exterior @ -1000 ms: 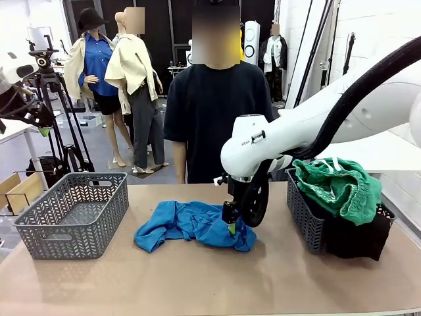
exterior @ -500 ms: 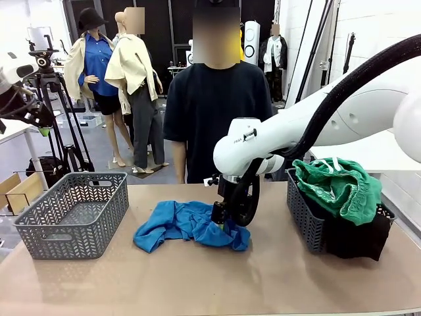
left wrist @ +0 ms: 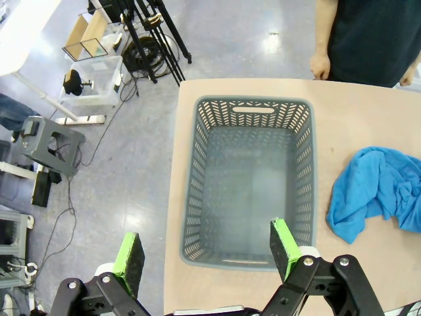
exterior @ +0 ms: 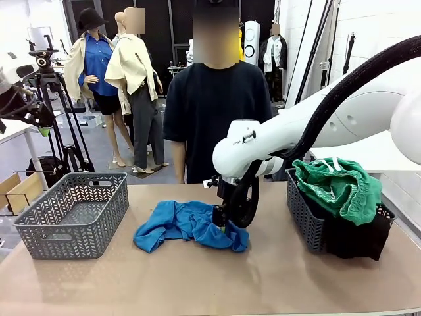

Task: Sort the tops and bottoms.
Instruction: Lift clothes from the center of the table with your right hand.

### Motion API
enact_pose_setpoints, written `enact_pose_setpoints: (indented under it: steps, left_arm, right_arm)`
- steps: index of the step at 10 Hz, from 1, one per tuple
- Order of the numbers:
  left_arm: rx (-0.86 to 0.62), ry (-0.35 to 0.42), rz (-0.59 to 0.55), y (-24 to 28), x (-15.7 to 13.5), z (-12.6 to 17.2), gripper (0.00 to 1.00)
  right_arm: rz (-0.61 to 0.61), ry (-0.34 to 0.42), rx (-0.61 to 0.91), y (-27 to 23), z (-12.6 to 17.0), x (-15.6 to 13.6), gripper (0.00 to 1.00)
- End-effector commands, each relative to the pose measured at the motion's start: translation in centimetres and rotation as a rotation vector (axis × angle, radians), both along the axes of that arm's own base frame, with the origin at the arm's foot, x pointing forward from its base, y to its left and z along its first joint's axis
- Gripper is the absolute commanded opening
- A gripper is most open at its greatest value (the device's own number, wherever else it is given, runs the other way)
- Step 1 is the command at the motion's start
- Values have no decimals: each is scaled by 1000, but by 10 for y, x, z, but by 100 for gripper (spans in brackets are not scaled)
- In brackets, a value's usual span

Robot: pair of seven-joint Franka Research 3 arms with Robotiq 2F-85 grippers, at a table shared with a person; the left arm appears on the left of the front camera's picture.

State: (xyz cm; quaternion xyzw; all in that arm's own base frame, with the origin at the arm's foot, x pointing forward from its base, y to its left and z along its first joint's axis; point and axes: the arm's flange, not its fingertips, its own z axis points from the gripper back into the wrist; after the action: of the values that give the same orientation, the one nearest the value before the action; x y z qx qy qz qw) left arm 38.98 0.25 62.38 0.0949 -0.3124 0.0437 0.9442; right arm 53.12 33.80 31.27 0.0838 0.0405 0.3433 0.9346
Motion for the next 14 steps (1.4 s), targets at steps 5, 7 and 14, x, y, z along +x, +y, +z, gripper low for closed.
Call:
enact_pose_setpoints:
  steps: [5, 7, 14]
  left_arm:
    - [14, 2, 6, 2, -1, 0, 100]
    - [14, 2, 6, 2, -1, 0, 100]
    - [14, 2, 6, 2, -1, 0, 100]
  right_arm:
    - [1, -26, -5, 6, 0, 0, 0]
    - [9, -28, -10, 7, 1, -1, 0]
    - [129, -334, -11, -11, 237, 23, 0]
